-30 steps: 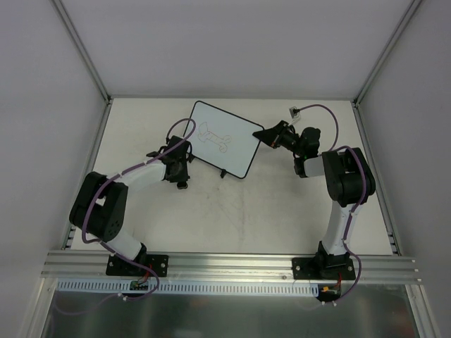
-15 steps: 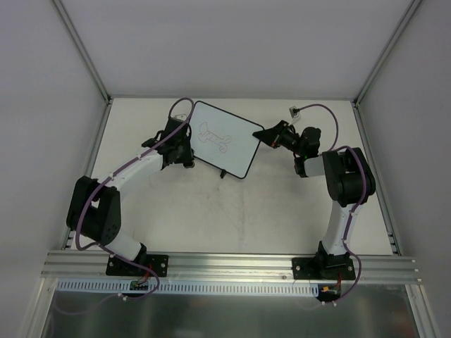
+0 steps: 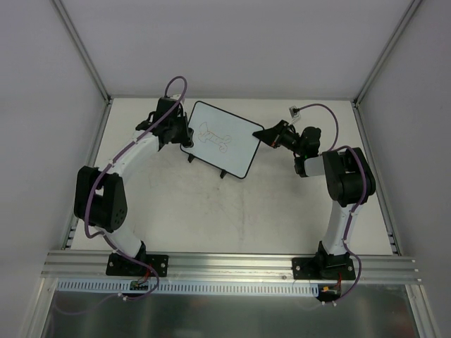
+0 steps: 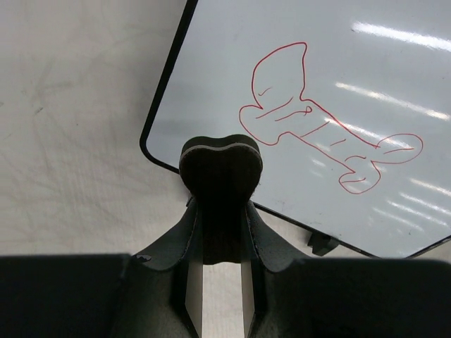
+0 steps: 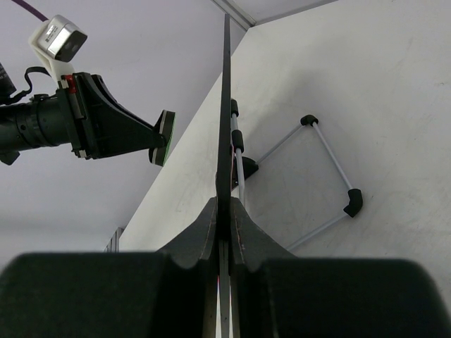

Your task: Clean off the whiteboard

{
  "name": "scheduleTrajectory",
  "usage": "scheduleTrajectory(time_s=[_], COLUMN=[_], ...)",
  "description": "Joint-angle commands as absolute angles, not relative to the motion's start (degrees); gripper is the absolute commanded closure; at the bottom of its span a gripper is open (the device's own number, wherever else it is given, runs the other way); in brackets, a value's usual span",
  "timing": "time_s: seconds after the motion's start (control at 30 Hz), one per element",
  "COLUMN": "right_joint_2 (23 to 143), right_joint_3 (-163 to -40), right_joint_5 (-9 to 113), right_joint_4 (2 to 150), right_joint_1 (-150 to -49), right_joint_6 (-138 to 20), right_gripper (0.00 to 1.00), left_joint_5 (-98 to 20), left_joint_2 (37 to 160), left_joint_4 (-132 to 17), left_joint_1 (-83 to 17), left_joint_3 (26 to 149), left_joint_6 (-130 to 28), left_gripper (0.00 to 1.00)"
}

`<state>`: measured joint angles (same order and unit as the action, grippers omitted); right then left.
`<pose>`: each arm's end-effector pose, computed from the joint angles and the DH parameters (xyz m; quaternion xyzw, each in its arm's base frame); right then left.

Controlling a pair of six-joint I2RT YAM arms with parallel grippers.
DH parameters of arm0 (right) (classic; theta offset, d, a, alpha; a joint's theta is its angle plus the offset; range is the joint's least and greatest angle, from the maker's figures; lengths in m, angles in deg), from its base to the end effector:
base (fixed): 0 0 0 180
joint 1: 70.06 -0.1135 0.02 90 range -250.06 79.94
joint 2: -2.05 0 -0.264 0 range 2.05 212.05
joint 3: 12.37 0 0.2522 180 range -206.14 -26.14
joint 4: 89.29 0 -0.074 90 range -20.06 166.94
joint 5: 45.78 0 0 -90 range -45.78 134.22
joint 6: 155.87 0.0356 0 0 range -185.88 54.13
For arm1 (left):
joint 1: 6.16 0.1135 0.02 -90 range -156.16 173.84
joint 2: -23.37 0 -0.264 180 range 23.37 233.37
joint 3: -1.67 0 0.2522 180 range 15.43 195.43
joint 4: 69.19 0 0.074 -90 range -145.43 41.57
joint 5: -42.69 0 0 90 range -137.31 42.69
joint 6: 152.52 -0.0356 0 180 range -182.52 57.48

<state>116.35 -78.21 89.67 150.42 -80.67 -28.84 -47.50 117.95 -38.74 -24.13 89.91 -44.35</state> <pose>0.3816 0.0973 0.1846 -0.1570 0.6379 0.5122 0.5533 0.3610 -0.1170 0.2832 -0.0023 0.8941 -0.1375 0.4262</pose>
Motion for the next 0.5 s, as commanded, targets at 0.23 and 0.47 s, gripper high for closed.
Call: scheduleTrajectory(time_s=[0.23, 0.47], right_joint_2=[114.72, 114.72], right_joint_3=[-79.57, -79.84], right_joint_5=[91.94, 93.08], right_joint_4=[164.4, 164.57], right_joint_1=[-80.96, -80.96], right_joint_6=[-28.61, -28.17], right_gripper=[1.0, 1.0], left_joint_5=[-43.45, -40.2], left_joint_2=[121.1, 125.4], left_joint_4=[-38.64, -38.55], left_joint_1=[-23.38, -22.42], left_joint_3=[97.77, 102.7], left_joint_6=[-49.87, -52.59], left_gripper=[1.0, 1.0])
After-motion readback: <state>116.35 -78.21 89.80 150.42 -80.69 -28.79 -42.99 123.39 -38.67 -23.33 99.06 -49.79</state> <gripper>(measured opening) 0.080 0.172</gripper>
